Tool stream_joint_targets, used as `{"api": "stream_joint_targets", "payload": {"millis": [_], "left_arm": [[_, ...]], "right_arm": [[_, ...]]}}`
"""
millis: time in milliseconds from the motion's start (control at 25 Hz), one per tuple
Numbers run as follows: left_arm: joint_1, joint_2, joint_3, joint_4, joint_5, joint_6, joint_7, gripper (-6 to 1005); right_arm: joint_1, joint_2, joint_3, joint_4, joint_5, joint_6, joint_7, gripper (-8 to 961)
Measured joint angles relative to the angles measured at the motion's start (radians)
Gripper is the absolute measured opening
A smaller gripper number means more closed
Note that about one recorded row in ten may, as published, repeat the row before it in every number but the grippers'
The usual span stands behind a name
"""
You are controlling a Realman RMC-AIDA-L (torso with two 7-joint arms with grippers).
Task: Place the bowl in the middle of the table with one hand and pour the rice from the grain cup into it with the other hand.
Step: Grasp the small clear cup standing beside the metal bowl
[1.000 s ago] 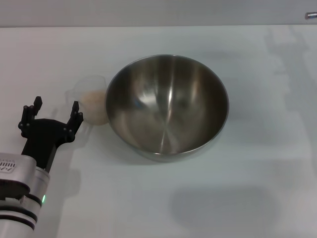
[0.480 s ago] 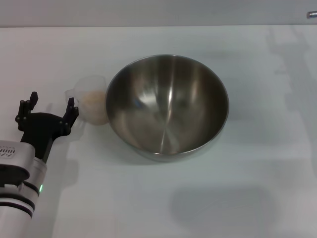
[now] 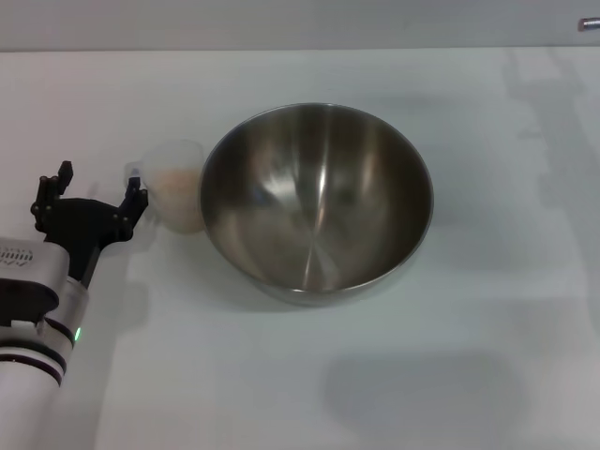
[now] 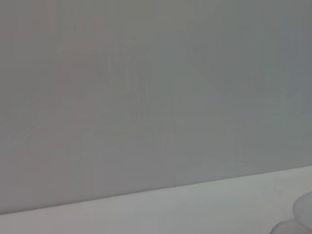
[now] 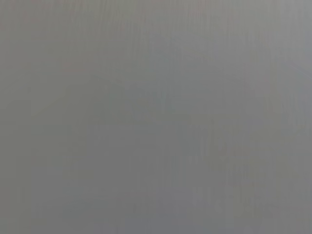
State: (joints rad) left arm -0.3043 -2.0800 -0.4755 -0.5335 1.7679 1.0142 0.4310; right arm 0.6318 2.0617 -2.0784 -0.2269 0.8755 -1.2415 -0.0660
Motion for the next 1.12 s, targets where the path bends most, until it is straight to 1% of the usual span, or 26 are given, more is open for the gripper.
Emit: {"api": "stream_joint_targets", "payload": {"millis": [240, 760, 840, 1080, 1120], "left_arm": [[-0.014, 0.0, -0.021, 0.019, -0.001, -0.012, 0.0, 693], [-0.038, 0.0, -0.014, 0.026, 0.006, -0.012, 0.0, 686], [-0.041, 0.0, -0.012, 0.024, 0.007, -0.012, 0.0, 443], [-0.048, 0.0, -0.007, 0.022, 0.008, -0.013, -0.012, 280], [-0.054, 0.0, 0.001, 0.028, 0.009, -0.014, -0.045, 253]], "right_arm": [[0.001, -0.001, 0.0, 0.0, 0.0, 0.002, 0.0, 603], [0.003, 0.0, 0.0, -0.002, -0.002, 0.002, 0.0, 602], [0.003, 0.0, 0.0, -0.002, -0.001, 0.002, 0.002, 602], [0.003, 0.0, 0.0, -0.002, -0.002, 0.002, 0.005, 603], [0.003, 0.0, 0.0, -0.002, -0.002, 0.003, 0.005, 603]]}}
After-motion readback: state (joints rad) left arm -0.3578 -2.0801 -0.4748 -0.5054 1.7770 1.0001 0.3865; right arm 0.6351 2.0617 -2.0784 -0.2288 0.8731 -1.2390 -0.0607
